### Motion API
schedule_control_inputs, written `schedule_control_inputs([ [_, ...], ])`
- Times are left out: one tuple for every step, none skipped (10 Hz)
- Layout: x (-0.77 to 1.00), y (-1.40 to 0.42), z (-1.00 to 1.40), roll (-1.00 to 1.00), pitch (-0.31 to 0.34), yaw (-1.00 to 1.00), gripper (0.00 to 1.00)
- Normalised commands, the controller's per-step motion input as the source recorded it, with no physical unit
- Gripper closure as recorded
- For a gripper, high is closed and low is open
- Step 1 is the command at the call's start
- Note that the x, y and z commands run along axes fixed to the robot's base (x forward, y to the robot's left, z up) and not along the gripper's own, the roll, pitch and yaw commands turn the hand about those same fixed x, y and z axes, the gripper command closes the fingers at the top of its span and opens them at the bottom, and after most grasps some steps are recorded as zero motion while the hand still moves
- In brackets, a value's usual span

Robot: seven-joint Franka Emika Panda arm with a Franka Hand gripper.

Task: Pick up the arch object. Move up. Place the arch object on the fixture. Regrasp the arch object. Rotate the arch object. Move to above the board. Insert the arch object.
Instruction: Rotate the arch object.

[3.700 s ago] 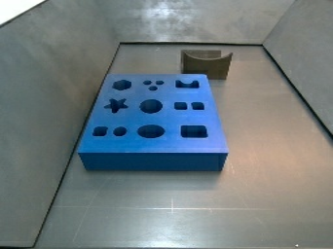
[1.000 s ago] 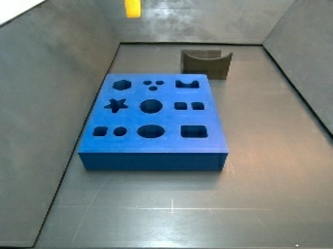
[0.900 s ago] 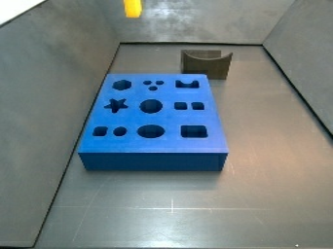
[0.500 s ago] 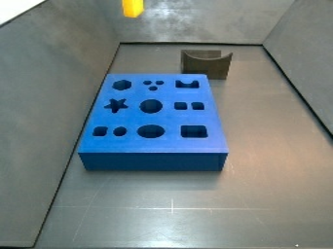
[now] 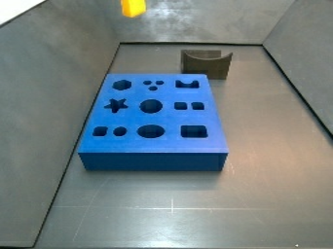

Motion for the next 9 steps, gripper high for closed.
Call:
schedule_control_inputs([
  [0.0,0.0,0.0,0.0,0.0,-1.0,1.0],
  [0.0,0.0,0.0,0.0,0.0,-1.0,1.0],
  [0.0,0.0,0.0,0.0,0.0,-1.0,1.0],
  [0.0,0.01,0.0,0.0,0.001,-1.0,1.0],
  [0.0,0.01,0.0,0.0,0.001,-1.0,1.0],
  [0.0,0.01,0.0,0.0,0.001,-1.0,1.0],
  [0.0,0.01,0.0,0.0,0.002,-1.0,1.0],
  [0.0,0.01,0.0,0.0,0.002,-1.0,1.0],
  [0.0,0.01,0.0,0.0,0.002,-1.0,1.0],
])
